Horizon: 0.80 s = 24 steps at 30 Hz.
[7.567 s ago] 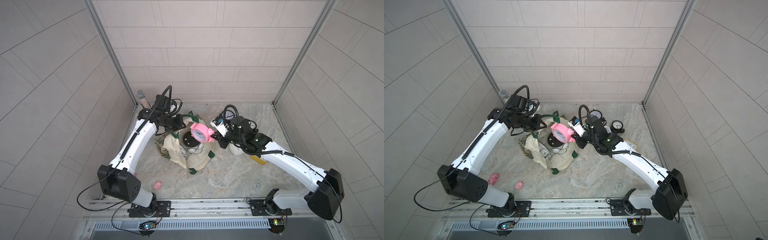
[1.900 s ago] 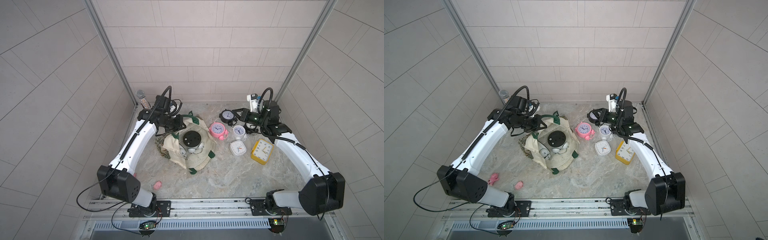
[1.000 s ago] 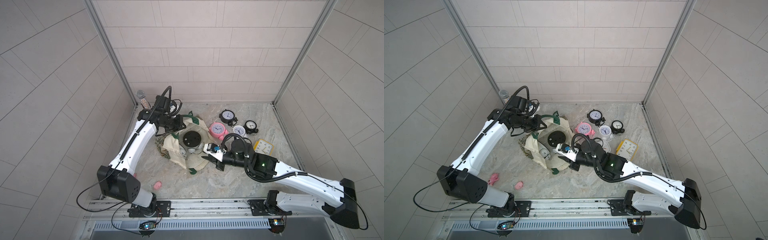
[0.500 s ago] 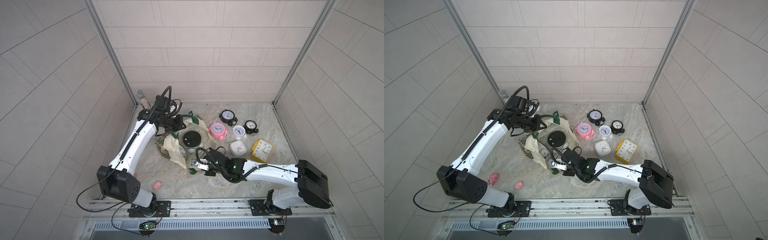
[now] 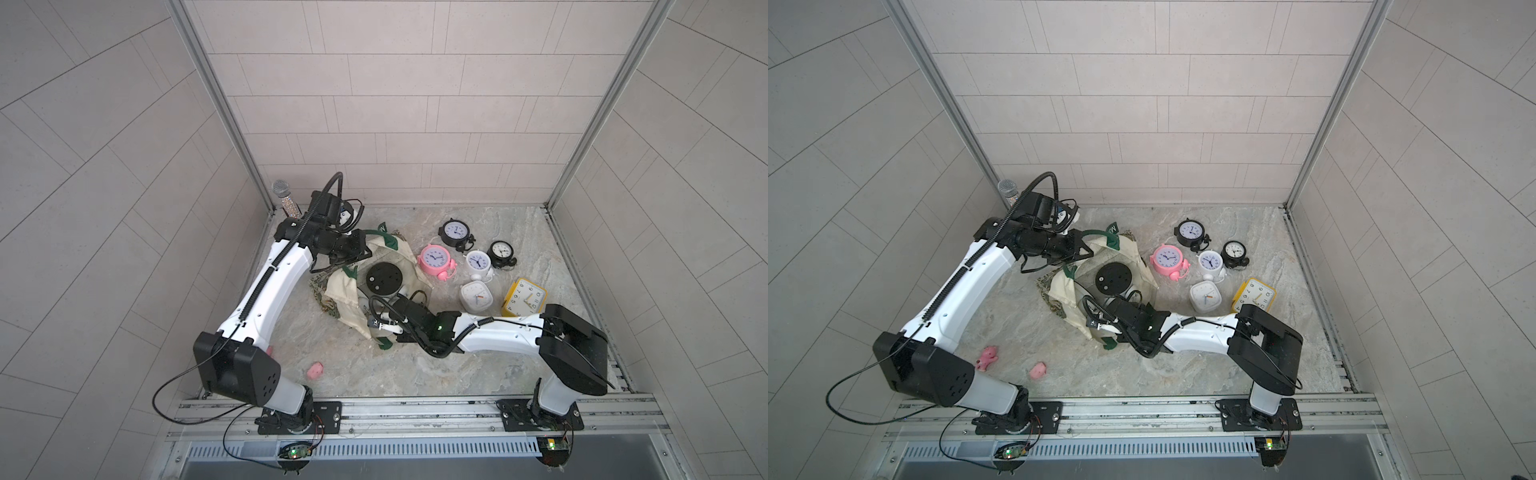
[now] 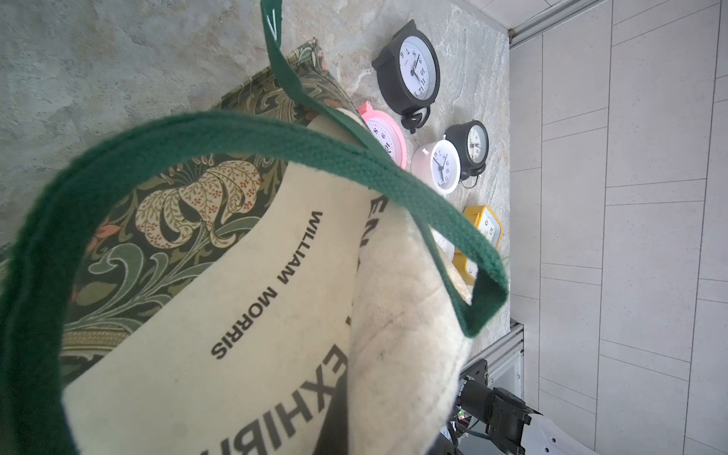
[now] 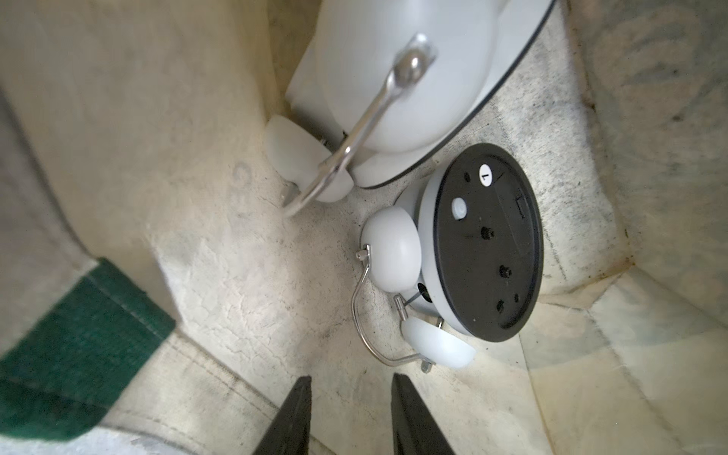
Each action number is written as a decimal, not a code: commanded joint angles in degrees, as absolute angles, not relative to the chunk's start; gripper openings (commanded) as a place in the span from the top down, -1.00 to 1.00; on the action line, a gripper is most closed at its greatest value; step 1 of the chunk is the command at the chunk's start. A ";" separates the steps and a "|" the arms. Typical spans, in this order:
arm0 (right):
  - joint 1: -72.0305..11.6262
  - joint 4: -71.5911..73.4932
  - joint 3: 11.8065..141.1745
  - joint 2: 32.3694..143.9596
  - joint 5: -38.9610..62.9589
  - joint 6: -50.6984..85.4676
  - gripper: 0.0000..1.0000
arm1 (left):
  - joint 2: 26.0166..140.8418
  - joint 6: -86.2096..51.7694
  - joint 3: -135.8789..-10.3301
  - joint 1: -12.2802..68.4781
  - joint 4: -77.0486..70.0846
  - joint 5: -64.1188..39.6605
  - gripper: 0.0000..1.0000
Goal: Take the alarm clock out of the canvas bag
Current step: Pick up the alarm from the canvas bag.
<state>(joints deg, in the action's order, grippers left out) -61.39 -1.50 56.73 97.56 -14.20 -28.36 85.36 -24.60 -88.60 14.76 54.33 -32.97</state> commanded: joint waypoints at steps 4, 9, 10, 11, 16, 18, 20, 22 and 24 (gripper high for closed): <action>-60.22 -1.32 58.79 99.96 -13.81 -30.22 0.22 | 82.46 -24.97 -90.70 14.94 54.02 -35.06 1.00; -58.94 -0.89 59.43 101.62 -12.11 -30.23 0.22 | 82.36 -25.04 -90.90 14.94 54.07 -35.08 1.00; -58.68 -0.89 59.54 101.81 -11.70 -30.21 0.22 | 82.41 -25.05 -90.97 14.94 54.06 -35.06 1.00; -58.33 -0.87 59.74 102.24 -11.32 -30.17 0.22 | 82.38 -25.05 -91.03 14.89 54.13 -35.10 1.00; -57.69 -0.86 60.21 103.52 -9.43 -30.94 0.24 | 82.44 -25.05 -91.32 14.93 54.32 -35.16 1.00; -57.40 -0.78 60.46 104.25 -9.17 -30.90 0.25 | 82.36 -25.05 -91.31 14.92 54.34 -35.40 1.00; -57.18 -0.75 60.68 104.89 -8.93 -31.03 0.26 | 82.38 -25.05 -91.40 14.93 54.39 -35.31 1.00; -56.96 -0.71 61.17 105.66 -9.05 -31.11 0.28 | 82.41 -25.15 -91.41 14.93 54.40 -35.39 1.00; -56.80 -0.29 61.58 106.27 -9.67 -30.83 0.30 | 82.42 -25.16 -91.40 14.95 54.40 -35.40 1.00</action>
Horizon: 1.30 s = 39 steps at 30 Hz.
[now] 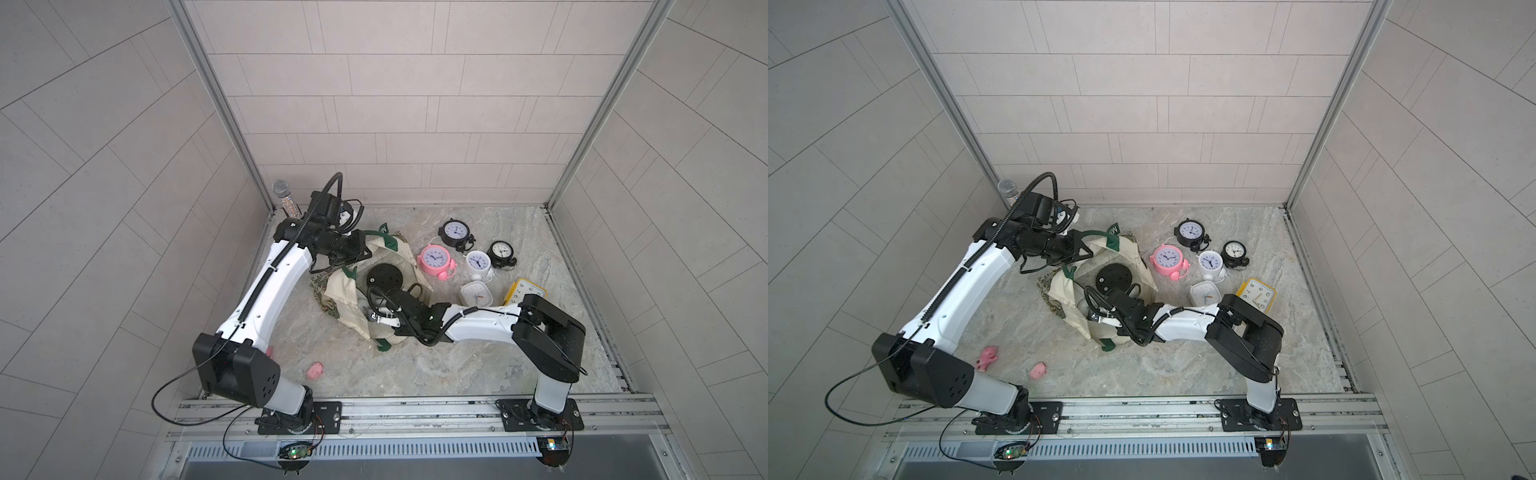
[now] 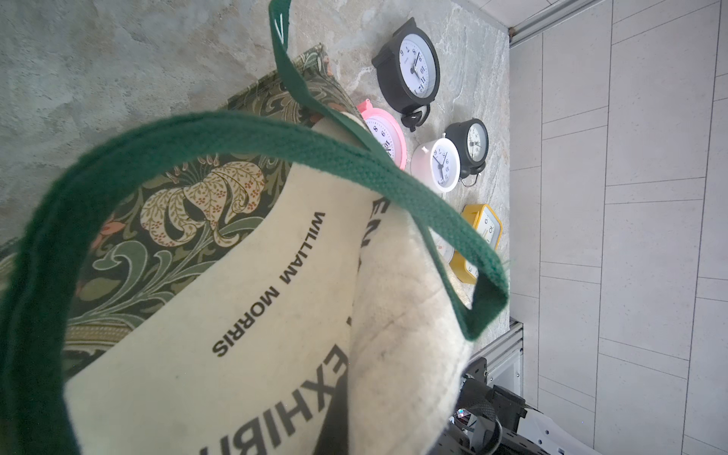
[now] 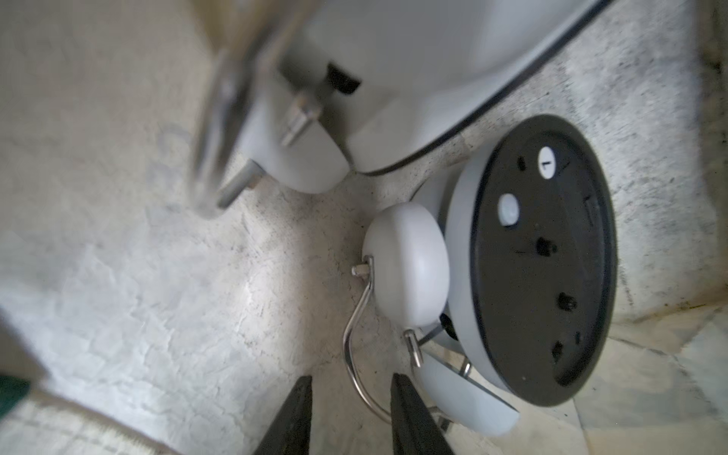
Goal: Take the alarm clock out of the canvas bag
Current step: Pick up the alarm from the canvas bag.
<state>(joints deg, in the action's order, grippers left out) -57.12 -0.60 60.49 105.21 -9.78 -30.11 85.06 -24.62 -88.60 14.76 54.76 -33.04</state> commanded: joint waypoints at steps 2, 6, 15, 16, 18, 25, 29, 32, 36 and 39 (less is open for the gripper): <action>-56.69 -0.04 62.03 106.93 -10.27 -30.76 0.33 | 82.37 -25.27 -91.36 14.95 54.39 -35.38 1.00; -56.30 1.54 62.12 108.12 -9.97 -30.85 0.35 | 82.29 -25.31 -91.23 14.95 54.40 -35.39 1.00; -54.94 3.04 63.66 110.49 -11.16 -31.22 0.60 | 82.08 -25.32 -91.13 15.07 54.38 -35.43 1.00; -54.99 3.37 63.63 110.46 -11.39 -31.43 0.63 | 82.17 -25.31 -91.14 15.04 54.36 -35.47 1.00; -54.93 4.18 63.47 109.98 -11.84 -31.63 0.69 | 82.22 -25.40 -91.18 15.05 54.40 -35.52 1.00; -54.89 9.75 61.11 106.26 -14.45 -33.30 0.85 | 82.23 -25.40 -91.14 15.03 54.41 -35.58 1.00; -54.10 11.34 60.68 103.74 -13.22 -33.38 0.87 | 82.10 -25.39 -91.03 15.03 54.41 -35.53 1.00; -52.84 11.15 61.14 102.97 -11.25 -32.49 0.87 | 82.10 -25.40 -91.14 15.03 54.46 -35.66 1.00; -51.69 11.35 61.44 102.85 -10.02 -31.96 0.87 | 82.00 -25.40 -91.14 15.05 54.43 -35.60 1.00; -51.09 11.38 61.87 102.80 -8.95 -31.15 0.87 | 81.93 -25.40 -91.23 15.10 54.63 -35.67 1.00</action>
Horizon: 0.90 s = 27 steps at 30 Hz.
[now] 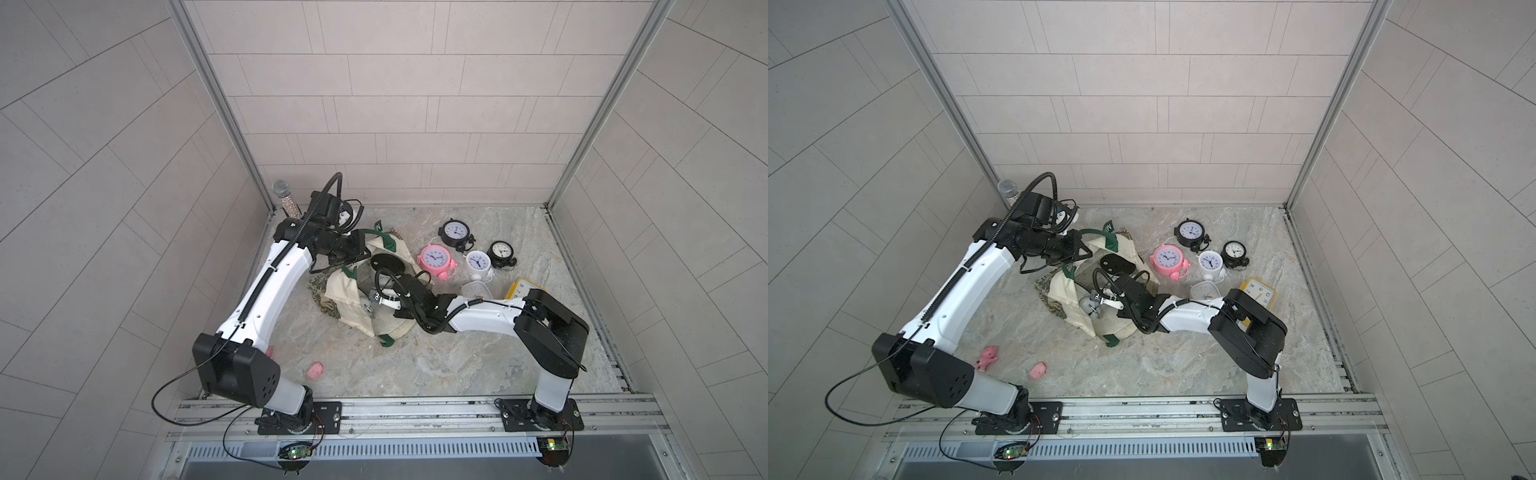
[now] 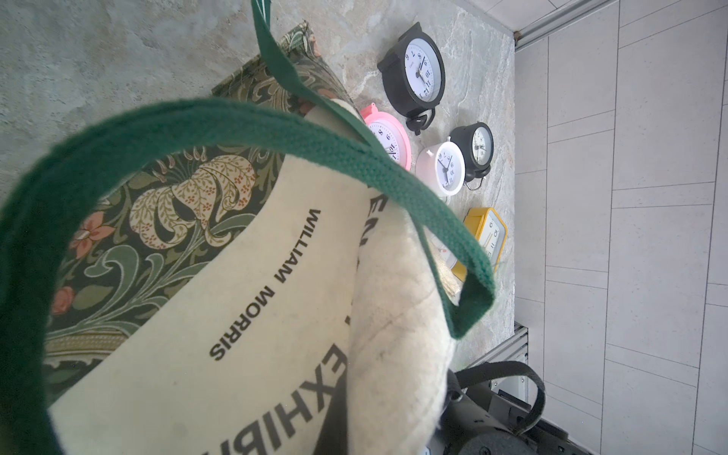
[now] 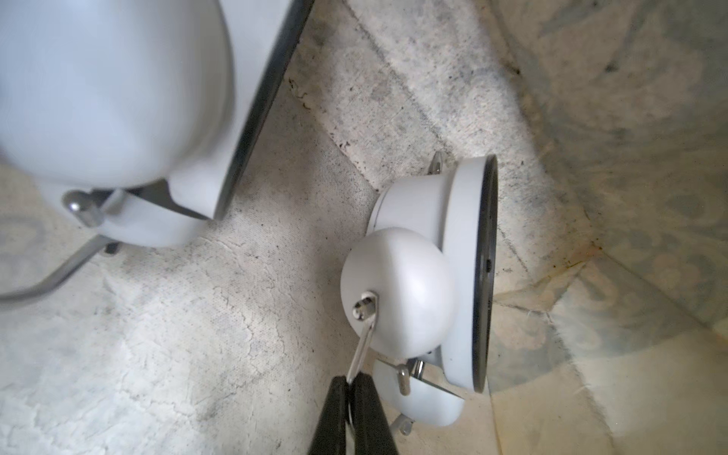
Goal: Take the alarm clock out of the canvas bag
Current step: Pick up the alarm from the canvas bag.
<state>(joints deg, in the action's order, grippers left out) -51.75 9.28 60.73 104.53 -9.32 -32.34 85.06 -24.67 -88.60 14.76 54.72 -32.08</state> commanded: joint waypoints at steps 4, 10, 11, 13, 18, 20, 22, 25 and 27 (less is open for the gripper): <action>-49.86 12.28 62.07 102.16 -6.80 -29.43 0.84 | 81.97 -25.40 -91.27 15.15 54.80 -35.93 1.00; -46.95 11.92 63.24 101.83 -2.21 -25.88 0.81 | 82.00 -25.31 -91.58 15.29 55.36 -36.04 1.00; -46.68 12.02 63.35 101.79 -2.06 -25.35 0.81 | 82.00 -25.31 -91.57 15.29 55.33 -36.09 1.00; -46.24 12.06 63.53 102.05 -1.75 -24.79 0.80 | 82.07 -25.24 -91.66 15.29 55.46 -36.08 1.00; -45.51 13.49 62.97 101.82 -2.15 -24.37 0.76 | 82.04 -25.22 -91.84 15.30 55.45 -36.08 1.00; -45.36 14.18 62.63 101.40 -2.48 -24.21 0.76 | 82.09 -25.15 -91.80 15.30 55.48 -36.13 1.00; -45.18 14.89 62.40 101.17 -3.03 -23.93 0.76 | 82.25 -25.05 -91.78 15.30 55.52 -36.04 1.00; -44.86 16.43 61.74 100.61 -3.92 -23.44 0.75 | 82.33 -25.05 -91.72 15.30 55.47 -36.04 1.00; -44.77 18.14 60.84 100.17 -4.78 -23.24 0.75 | 82.28 -25.05 -91.80 15.29 55.54 -36.03 1.00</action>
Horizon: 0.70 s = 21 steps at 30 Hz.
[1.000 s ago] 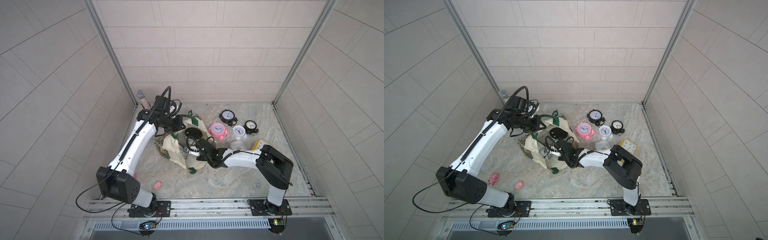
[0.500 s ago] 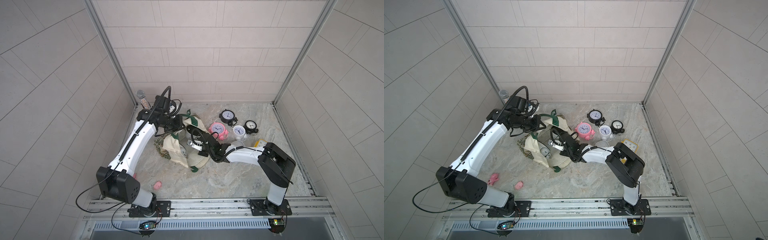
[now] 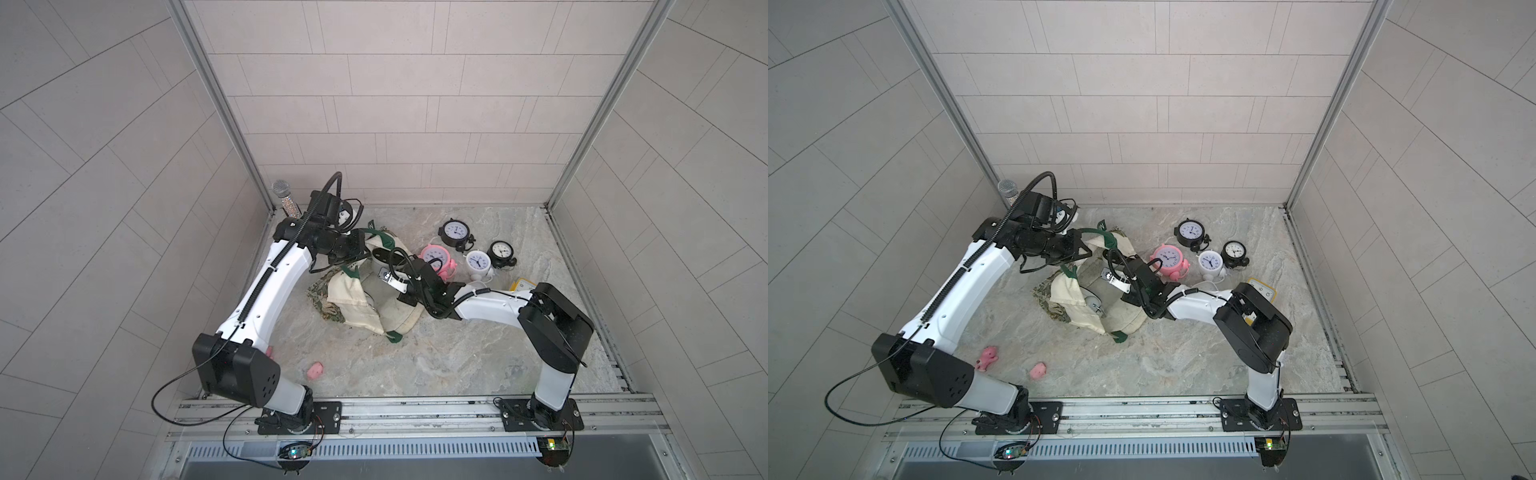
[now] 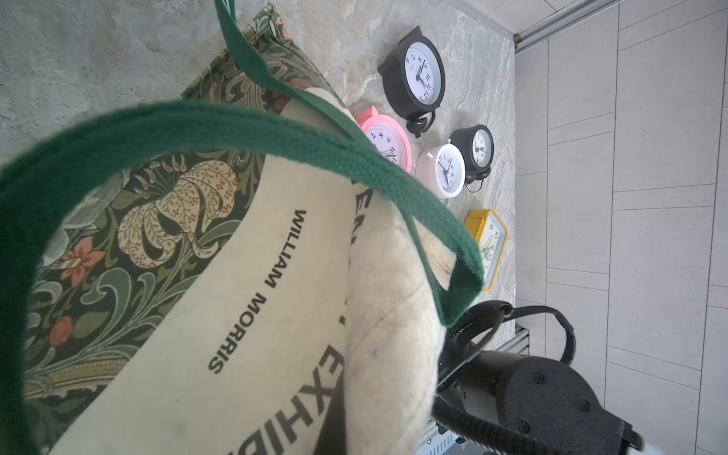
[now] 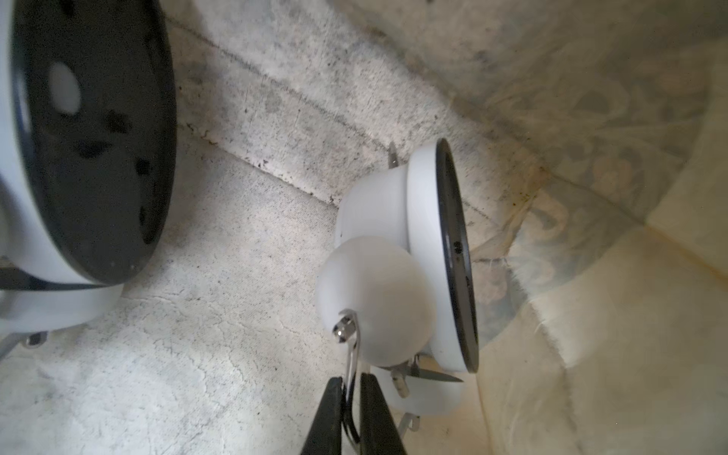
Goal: Take the alarm clock out of the canvas bag
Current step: Pick up the alarm from the canvas bag.
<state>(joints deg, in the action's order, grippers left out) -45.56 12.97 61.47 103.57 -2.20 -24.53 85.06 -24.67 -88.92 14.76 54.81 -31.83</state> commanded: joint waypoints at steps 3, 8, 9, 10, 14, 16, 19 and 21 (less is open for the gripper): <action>-44.71 20.00 60.10 100.17 -5.35 -23.07 0.72 | 82.38 -25.05 -91.77 15.29 55.47 -36.08 1.00; -44.34 20.20 60.38 101.33 -5.67 -23.02 0.64 | 82.38 -24.96 -91.93 15.29 55.56 -36.06 1.00; -44.25 19.98 60.42 101.59 -5.48 -23.03 0.63 | 82.36 -24.90 -92.02 15.29 55.72 -36.09 1.00; -44.13 19.94 60.45 101.82 -5.53 -23.21 0.63 | 82.38 -24.78 -92.03 15.29 55.83 -36.08 1.00; -43.56 19.38 60.44 102.64 -5.52 -24.40 0.61 | 82.37 -24.64 -92.27 15.30 55.99 -36.04 1.00; -43.39 19.34 60.29 103.04 -5.87 -25.40 0.61 | 82.41 -24.61 -92.28 15.30 56.06 -36.06 1.00; -43.07 18.73 60.29 103.77 -6.23 -27.30 0.61 | 82.44 -24.63 -92.40 15.29 56.14 -36.17 1.00; -42.83 18.47 60.29 104.35 -6.71 -28.43 0.61 | 82.54 -24.61 -92.63 15.29 56.24 -36.17 1.00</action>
